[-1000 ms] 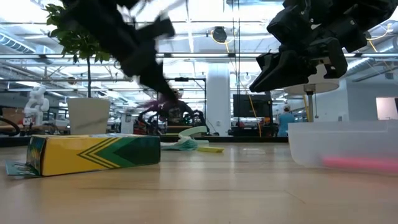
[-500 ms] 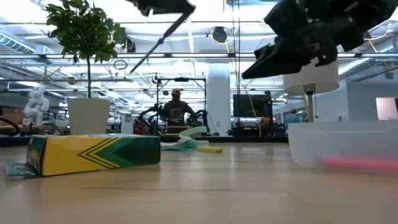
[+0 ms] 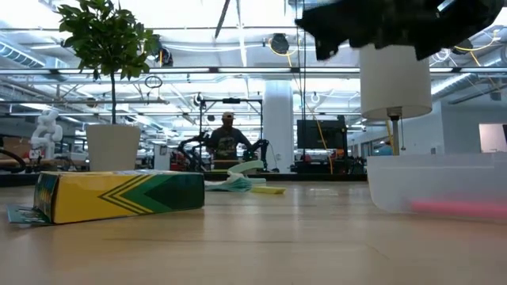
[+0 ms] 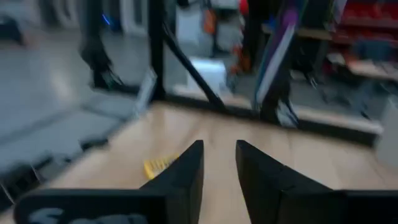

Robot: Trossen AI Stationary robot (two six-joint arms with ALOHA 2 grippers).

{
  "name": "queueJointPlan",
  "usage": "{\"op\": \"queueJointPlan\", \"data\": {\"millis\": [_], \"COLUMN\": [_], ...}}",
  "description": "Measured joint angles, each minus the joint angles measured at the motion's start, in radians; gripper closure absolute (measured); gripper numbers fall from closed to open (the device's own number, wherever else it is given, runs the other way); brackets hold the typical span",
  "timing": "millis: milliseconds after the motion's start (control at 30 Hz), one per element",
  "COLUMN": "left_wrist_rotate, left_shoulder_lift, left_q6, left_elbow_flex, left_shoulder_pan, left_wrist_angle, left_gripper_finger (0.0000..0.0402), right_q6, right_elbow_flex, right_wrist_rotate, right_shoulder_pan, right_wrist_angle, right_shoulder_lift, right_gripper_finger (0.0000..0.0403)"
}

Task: Pack school essentials
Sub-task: Put the violet scissors into the violet supply box

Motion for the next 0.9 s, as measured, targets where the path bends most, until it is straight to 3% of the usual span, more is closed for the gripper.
{"op": "queueJointPlan", "data": {"millis": [167, 333, 500, 633, 900], "left_wrist_rotate": [0.149, 0.239, 0.307, 0.361, 0.386], "left_shoulder_lift": [0.038, 0.111, 0.185, 0.225, 0.295], "left_q6": [-0.002, -0.025, -0.049, -0.077, -0.121], "left_elbow_flex": [0.000, 0.000, 0.000, 0.000, 0.000], "left_shoulder_pan": [0.034, 0.066, 0.089, 0.103, 0.130], "left_wrist_angle": [0.124, 0.257, 0.360, 0.423, 0.467], "left_gripper_finger": [0.0394, 0.0386, 0.0394, 0.0388, 0.0394], "right_q6": [0.071, 0.102, 0.104, 0.118, 0.168], "right_elbow_flex": [0.000, 0.000, 0.000, 0.000, 0.000], "right_wrist_rotate": [-0.096, -0.098, -0.033, -0.024, -0.026], "right_shoulder_pan": [-0.023, -0.018, -0.020, -0.020, -0.022], "right_wrist_angle": [0.079, 0.084, 0.083, 0.083, 0.274], "right_shoulder_lift": [0.001, 0.001, 0.003, 0.030, 0.167], "right_gripper_finger": [0.0259, 0.0194, 0.0146, 0.0127, 0.0122]}}
